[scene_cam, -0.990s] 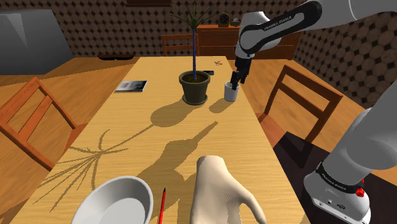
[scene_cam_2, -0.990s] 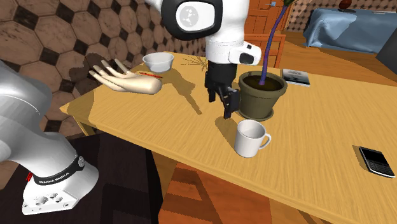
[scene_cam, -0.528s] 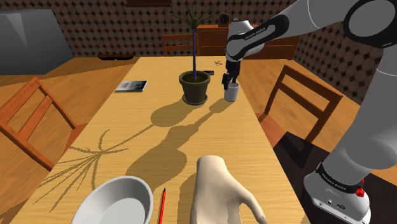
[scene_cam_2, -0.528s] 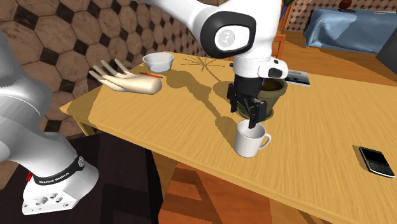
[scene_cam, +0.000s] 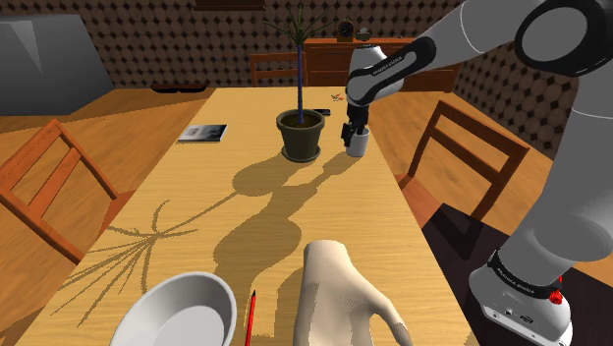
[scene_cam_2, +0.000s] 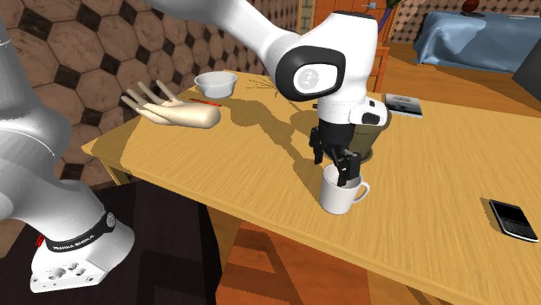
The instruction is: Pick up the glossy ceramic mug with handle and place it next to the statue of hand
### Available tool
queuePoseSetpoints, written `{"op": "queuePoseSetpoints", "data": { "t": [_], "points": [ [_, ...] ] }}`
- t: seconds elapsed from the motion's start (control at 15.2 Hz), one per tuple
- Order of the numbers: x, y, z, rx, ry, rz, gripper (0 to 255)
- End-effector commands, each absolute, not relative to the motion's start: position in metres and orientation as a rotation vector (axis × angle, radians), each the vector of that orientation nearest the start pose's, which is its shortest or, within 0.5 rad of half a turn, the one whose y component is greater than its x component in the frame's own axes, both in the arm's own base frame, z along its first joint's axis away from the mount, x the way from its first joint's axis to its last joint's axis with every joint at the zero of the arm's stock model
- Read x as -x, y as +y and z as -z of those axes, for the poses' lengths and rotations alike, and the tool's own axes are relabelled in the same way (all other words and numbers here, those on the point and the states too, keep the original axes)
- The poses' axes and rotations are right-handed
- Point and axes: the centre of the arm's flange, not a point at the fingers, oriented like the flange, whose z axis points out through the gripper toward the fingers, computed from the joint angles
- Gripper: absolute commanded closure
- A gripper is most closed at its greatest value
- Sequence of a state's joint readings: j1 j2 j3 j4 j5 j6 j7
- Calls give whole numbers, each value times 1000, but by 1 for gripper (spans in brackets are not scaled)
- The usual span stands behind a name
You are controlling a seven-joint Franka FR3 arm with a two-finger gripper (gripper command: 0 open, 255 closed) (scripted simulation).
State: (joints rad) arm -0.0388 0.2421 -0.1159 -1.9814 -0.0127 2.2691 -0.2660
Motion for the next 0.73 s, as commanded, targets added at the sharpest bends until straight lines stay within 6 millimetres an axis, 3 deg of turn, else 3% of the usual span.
{"op": "queuePoseSetpoints", "data": {
  "t": [0.0, 0.33, 0.4, 0.66],
  "points": [
    [-597, -91, -348, 3182, -196, 62, 0],
    [-597, -91, -349, 3182, -196, 62, 0],
    [-597, -91, -349, 3182, -196, 62, 255],
    [-597, -91, -349, 3182, -196, 62, 255]
  ]
}}
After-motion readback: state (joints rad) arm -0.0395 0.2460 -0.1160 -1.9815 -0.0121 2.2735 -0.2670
